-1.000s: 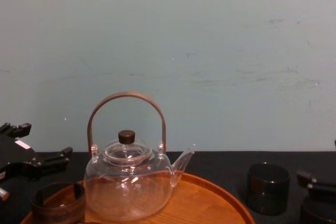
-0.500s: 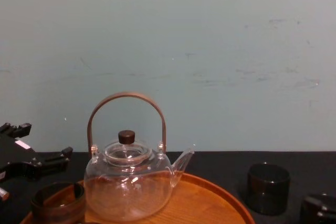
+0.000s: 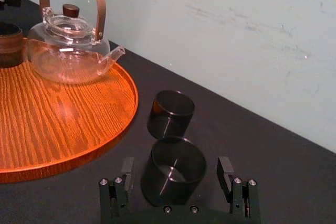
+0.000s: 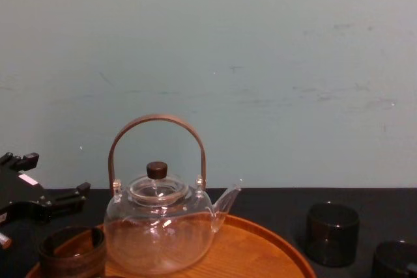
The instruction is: Pick up the glass from the table and place it on the tray.
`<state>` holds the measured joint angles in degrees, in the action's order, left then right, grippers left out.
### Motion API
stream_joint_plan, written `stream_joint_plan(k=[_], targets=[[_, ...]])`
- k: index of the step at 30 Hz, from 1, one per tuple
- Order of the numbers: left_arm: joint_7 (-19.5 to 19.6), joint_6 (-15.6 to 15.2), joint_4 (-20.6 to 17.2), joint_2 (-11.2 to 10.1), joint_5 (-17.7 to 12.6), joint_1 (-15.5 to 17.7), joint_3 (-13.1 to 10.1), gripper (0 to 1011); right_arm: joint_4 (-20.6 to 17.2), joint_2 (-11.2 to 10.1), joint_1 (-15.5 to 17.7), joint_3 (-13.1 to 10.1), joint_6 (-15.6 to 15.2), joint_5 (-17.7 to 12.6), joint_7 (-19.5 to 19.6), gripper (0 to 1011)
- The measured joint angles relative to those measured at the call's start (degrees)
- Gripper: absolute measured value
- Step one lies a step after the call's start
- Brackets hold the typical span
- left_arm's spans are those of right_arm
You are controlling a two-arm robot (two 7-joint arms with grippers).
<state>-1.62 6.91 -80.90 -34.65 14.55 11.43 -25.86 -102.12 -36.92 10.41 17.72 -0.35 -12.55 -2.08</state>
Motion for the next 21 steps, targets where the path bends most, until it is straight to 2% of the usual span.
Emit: stream_joint_plan(k=[11, 21], targets=[[0.0, 0.0, 0.0, 0.0, 0.0, 0.0, 0.0, 1001, 2.8, 2.1, 0.6, -0.9, 1.2, -0.3, -1.9, 1002], [0.0, 0.0, 0.0, 0.0, 0.0, 0.0, 0.0, 1001, 6.4, 4.1, -0.5, -1.8, 2.3, -0.2, -4.2, 1002]])
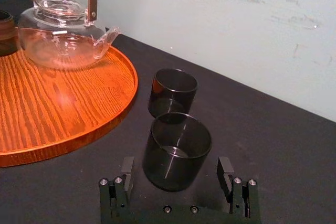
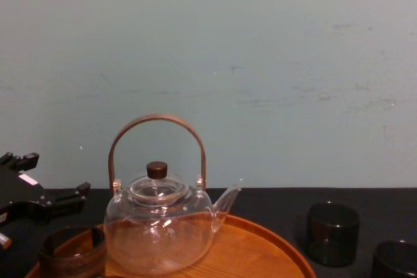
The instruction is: Pick up the glass from the table and place it on the tray.
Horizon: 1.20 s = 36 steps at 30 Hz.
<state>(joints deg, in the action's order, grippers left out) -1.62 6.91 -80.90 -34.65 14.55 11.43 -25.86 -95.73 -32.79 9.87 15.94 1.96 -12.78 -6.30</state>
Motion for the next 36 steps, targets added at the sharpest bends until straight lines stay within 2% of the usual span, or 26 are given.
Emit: stream_joint_plan(k=[23, 36], targets=[[0.0, 0.0, 0.0, 0.0, 0.0, 0.0, 0.0, 1001, 9.9, 4.2, -7.6, -0.4, 1.5, 1.7, -6.7, 1002], [0.0, 0.0, 0.0, 0.0, 0.0, 0.0, 0.0, 1002, 17.4, 6.9, -13.1, 0.2, 3.3, 2.8, -11.5, 1002]])
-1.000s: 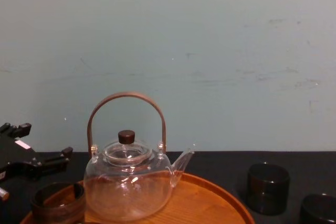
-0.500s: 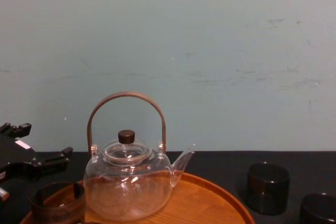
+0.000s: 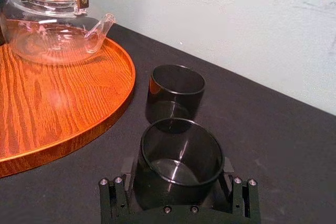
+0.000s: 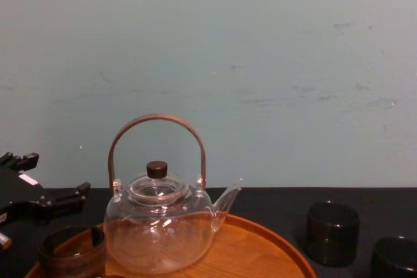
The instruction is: Pick up the glass from the table and place it on the tray.
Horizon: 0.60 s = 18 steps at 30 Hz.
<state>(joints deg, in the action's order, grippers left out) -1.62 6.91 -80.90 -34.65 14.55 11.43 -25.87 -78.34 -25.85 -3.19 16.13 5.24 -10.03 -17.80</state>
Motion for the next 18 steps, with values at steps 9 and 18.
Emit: stream_joint_plan(k=[9, 18], targets=[[0.0, 0.0, 0.0, 0.0, 0.0, 0.0, 0.0, 1001, 2.9, 1.6, -1.9, -0.5, 1.4, 0.7, -1.6, 1003], [0.0, 0.0, 0.0, 0.0, 0.0, 0.0, 0.0, 1001, 2.9, 1.6, -1.9, -0.5, 1.5, 0.8, -1.6, 1003]])
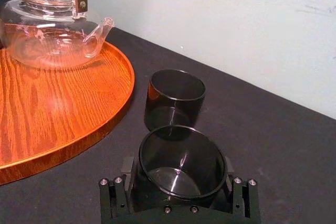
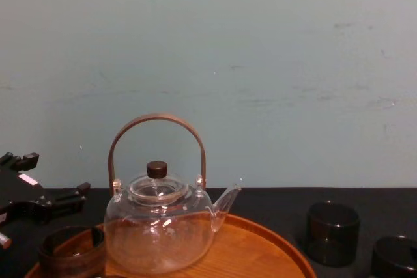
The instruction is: Pick up the glass from the table and place it on the tray.
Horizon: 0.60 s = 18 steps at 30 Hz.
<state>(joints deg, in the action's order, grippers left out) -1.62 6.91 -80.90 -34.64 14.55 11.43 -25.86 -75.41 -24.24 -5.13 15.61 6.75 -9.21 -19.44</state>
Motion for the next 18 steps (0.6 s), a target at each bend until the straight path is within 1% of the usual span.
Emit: stream_joint_plan(k=[9, 13, 18], targets=[[0.0, 0.0, 0.0, 0.0, 0.0, 0.0, 0.0, 1001, -0.1, -0.1, 0.1, 0.1, -0.1, -0.1, 0.0, 1003], [0.0, 0.0, 0.0, 0.0, 0.0, 0.0, 0.0, 1001, -0.2, -0.1, 0.1, 0.1, -0.2, -0.1, 0.0, 938], [0.0, 0.0, 0.0, 0.0, 0.0, 0.0, 0.0, 1001, -0.2, -0.1, 0.1, 0.1, -0.2, -0.2, 0.1, 917]])
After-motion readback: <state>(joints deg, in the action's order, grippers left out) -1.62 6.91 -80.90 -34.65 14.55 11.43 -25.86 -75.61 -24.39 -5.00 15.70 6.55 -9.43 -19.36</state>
